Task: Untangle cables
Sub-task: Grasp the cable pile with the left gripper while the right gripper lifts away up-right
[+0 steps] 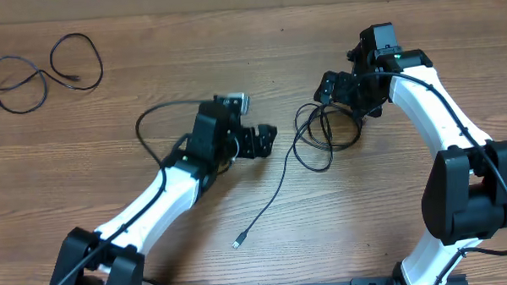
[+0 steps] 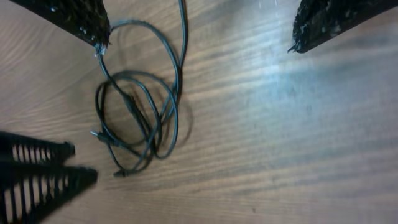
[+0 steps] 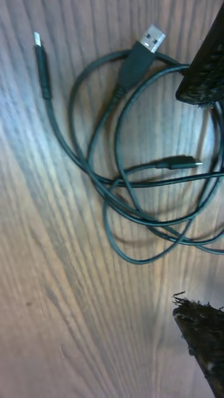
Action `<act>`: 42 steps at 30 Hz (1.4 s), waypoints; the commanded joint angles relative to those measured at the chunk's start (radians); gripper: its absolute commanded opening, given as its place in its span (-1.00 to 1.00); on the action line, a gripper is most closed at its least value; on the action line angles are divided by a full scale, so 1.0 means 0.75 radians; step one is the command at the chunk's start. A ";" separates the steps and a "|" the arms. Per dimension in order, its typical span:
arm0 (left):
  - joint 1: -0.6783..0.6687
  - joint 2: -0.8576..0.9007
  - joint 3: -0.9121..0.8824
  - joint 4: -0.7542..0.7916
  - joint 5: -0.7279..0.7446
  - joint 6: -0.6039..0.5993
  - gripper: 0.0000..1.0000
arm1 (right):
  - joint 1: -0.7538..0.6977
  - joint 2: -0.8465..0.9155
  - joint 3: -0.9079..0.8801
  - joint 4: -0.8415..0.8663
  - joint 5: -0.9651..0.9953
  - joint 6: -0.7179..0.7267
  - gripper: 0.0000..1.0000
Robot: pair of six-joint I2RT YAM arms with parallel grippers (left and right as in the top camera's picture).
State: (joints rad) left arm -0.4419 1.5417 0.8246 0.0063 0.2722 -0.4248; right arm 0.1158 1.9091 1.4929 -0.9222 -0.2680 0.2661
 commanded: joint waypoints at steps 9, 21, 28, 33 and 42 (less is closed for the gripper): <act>-0.101 0.368 0.348 0.013 0.020 0.154 0.87 | -0.201 -0.263 0.087 -0.153 -0.115 0.068 0.82; -0.155 0.699 0.388 0.329 0.016 0.137 0.59 | -0.297 -0.444 0.087 -0.315 -0.114 0.068 0.82; -0.155 0.757 0.388 0.404 0.024 0.138 0.34 | -0.297 -0.442 0.087 -0.314 -0.114 0.069 0.82; -0.157 0.757 0.388 0.408 0.033 0.138 -0.60 | -0.297 -0.442 0.087 -0.314 -0.114 0.069 0.82; -0.141 0.756 0.388 0.420 0.013 0.138 -0.92 | -0.296 -0.440 0.085 -0.325 -0.114 0.069 0.83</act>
State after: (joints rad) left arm -0.5587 2.0922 1.0954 0.3115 0.2878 -0.3328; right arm -0.1078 1.5867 1.5364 -1.1648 -0.3443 0.3141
